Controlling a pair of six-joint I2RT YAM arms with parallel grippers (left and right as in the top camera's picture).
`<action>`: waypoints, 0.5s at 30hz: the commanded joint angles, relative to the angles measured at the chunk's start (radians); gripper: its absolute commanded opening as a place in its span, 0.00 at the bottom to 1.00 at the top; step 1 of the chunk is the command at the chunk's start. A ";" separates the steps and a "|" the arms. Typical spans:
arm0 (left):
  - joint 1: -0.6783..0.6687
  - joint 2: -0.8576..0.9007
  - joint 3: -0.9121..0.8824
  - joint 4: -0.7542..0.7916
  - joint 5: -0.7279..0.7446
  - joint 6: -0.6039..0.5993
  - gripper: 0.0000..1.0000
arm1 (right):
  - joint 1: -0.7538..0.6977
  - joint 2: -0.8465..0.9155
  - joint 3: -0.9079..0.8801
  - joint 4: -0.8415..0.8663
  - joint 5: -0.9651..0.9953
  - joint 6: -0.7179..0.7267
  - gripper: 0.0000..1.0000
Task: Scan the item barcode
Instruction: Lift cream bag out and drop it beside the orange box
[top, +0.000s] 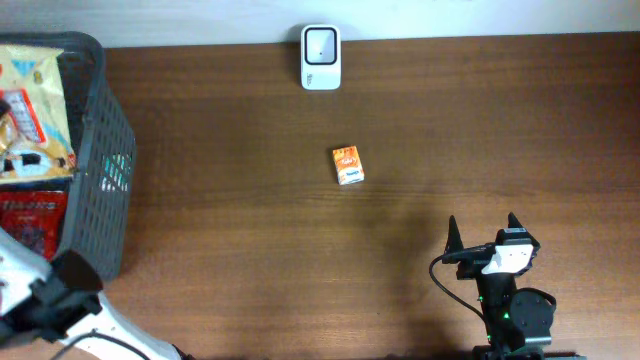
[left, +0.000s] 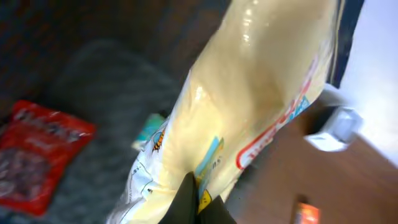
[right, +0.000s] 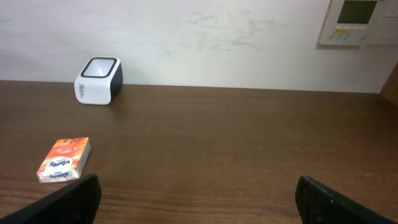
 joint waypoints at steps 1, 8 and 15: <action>-0.024 -0.116 0.034 -0.001 0.214 -0.002 0.00 | -0.003 -0.006 -0.009 -0.002 0.005 0.011 0.99; -0.301 -0.125 0.031 -0.001 0.364 -0.002 0.00 | -0.004 -0.006 -0.009 -0.002 0.005 0.011 0.99; -0.684 -0.056 0.024 -0.001 0.008 -0.082 0.00 | -0.003 -0.006 -0.009 -0.002 0.005 0.011 0.99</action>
